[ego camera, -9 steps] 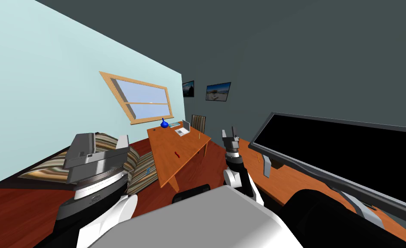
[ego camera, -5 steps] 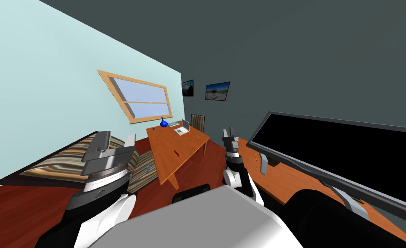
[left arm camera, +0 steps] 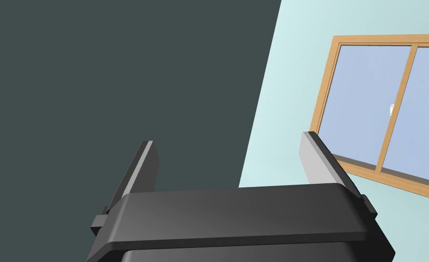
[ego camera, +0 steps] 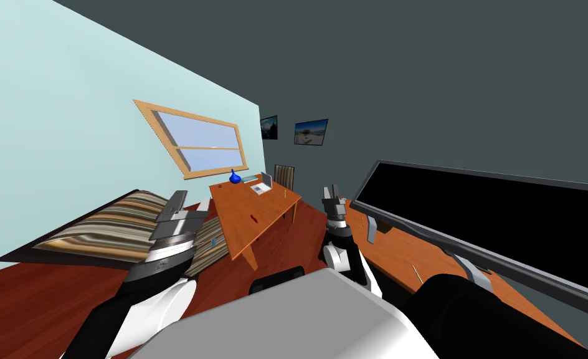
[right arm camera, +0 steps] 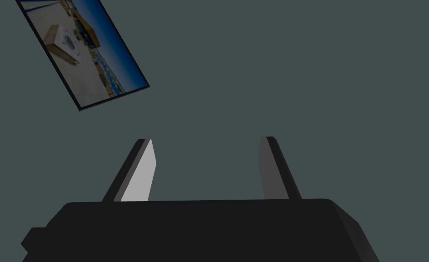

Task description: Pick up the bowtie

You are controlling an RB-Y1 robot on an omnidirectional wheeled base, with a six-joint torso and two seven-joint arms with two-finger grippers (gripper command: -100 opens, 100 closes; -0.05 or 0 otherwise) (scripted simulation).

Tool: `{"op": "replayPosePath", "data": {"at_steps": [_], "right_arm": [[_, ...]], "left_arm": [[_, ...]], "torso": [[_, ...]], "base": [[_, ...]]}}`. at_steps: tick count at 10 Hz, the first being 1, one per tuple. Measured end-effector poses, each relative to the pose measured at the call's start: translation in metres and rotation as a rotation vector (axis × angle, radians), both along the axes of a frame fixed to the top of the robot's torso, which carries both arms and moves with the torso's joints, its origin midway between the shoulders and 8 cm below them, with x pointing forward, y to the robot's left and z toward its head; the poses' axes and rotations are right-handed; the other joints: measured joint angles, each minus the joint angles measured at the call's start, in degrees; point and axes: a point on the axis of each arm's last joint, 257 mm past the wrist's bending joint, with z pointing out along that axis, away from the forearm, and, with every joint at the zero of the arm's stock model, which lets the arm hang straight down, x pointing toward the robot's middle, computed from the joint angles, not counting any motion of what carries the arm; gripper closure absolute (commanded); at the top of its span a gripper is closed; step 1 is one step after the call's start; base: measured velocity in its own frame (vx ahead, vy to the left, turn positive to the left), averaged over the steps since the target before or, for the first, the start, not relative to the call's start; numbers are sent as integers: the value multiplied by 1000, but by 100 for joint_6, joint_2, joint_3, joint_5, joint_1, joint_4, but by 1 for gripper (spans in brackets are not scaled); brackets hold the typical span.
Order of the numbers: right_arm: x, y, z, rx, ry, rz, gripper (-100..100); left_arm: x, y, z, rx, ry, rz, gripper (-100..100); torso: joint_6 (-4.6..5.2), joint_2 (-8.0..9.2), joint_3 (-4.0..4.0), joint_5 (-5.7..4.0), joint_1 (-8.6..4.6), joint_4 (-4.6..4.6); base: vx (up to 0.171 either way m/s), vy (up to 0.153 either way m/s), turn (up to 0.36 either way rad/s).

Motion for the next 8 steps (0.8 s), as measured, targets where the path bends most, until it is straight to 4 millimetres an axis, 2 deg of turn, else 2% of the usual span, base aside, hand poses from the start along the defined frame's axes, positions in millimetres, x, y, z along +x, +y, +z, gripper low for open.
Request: {"op": "replayPosePath", "data": {"at_steps": [2,8], "right_arm": [[0,0,0,0,0,0,0],[0,0,0,0,0,0,0]], "left_arm": [[18,-1,-15,-15,64,-30,-100],[52,1,-66,-52,248,-87,-100]], "torso": [[2,-6,-4,-1,-3,-2],[1,-18,-11,1,5,-5]], "base": [[-62,-25,-75],[-39,-12,-65]]}}
